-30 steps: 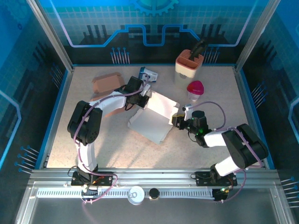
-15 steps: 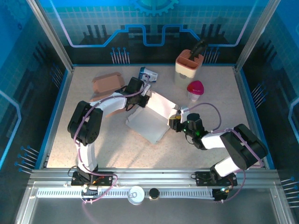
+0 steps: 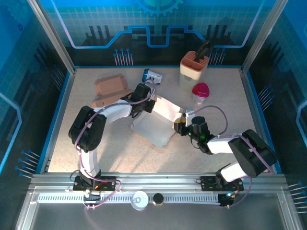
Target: Fold the paper box
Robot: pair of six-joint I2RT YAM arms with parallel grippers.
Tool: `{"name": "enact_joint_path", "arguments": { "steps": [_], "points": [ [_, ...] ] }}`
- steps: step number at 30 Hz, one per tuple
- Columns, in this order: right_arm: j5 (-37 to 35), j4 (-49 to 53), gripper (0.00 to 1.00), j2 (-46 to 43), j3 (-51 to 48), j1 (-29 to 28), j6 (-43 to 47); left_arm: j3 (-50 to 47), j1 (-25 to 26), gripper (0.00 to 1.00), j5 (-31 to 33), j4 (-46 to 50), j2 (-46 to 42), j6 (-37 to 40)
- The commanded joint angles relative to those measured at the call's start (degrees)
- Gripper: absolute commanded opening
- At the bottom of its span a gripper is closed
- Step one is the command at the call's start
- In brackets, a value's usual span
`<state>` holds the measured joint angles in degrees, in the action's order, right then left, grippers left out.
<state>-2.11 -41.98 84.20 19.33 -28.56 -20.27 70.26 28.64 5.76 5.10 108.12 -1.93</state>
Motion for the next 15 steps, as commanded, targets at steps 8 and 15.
{"name": "enact_joint_path", "arguments": {
  "steps": [8,15],
  "points": [
    [-6.0,1.9,0.4,-0.1,2.4,-1.6,-0.4,-9.2,3.2,0.0,2.0,-1.5,-3.8,-8.8],
    [-11.9,3.6,0.41,-1.4,2.6,-3.8,-0.6,-12.8,4.7,0.0,2.4,-4.7,-6.3,-12.0]
  ]
}}
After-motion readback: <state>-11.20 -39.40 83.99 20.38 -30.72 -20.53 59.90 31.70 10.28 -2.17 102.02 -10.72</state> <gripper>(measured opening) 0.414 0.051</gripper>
